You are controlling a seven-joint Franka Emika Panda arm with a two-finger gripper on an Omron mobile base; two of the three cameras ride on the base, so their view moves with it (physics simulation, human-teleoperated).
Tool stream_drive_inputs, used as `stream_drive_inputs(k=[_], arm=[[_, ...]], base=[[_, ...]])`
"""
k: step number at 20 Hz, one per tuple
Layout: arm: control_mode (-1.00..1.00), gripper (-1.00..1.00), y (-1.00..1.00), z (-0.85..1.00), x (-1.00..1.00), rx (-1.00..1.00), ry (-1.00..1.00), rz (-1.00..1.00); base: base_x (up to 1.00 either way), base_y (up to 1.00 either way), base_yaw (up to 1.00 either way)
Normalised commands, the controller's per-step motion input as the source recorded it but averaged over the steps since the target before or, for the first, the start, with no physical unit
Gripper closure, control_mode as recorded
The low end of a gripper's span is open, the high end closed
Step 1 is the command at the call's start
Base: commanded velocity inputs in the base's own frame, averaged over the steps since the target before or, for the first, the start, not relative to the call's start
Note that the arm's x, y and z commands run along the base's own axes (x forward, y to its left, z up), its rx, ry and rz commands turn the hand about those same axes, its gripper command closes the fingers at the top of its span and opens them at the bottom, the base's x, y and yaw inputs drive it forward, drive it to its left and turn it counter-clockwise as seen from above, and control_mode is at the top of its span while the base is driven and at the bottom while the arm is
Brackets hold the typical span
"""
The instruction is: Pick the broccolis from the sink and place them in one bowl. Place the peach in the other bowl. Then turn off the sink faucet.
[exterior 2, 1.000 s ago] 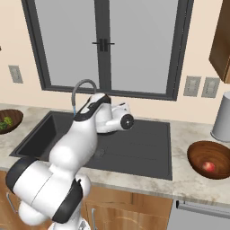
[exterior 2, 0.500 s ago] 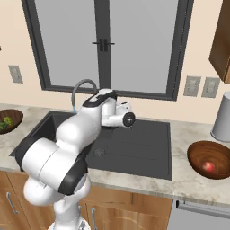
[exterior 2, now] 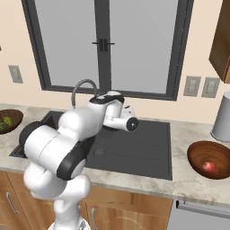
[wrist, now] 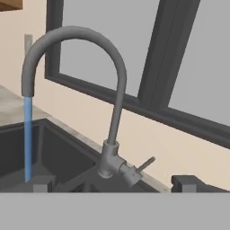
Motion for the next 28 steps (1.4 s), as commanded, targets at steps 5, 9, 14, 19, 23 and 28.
stream_drive_inputs(k=[5,9,14,19,23,28], arm=[[-1.0,-1.0,-0.02,-0.07,0.29,0.01,0.0,0.0],[-1.0,-1.0,-0.04,-0.14,0.35,0.02,0.0,0.0],[-1.0,-1.0,-0.03,-0.21,0.4,0.03,0.0,0.0],[-1.0,-1.0,0.0,-0.23,0.47,0.04,0.0,0.0],[-1.0,-1.0,0.0,-0.15,0.52,0.04,0.0,0.0],[-1.0,-1.0,-0.11,-0.15,0.46,0.03,0.0,0.0]], base=[[0.0,0.0,0.0],[0.0,0.0,0.0],[0.0,0.0,0.0],[0.0,0.0,0.0],[0.0,0.0,0.0],[0.0,0.0,0.0]])
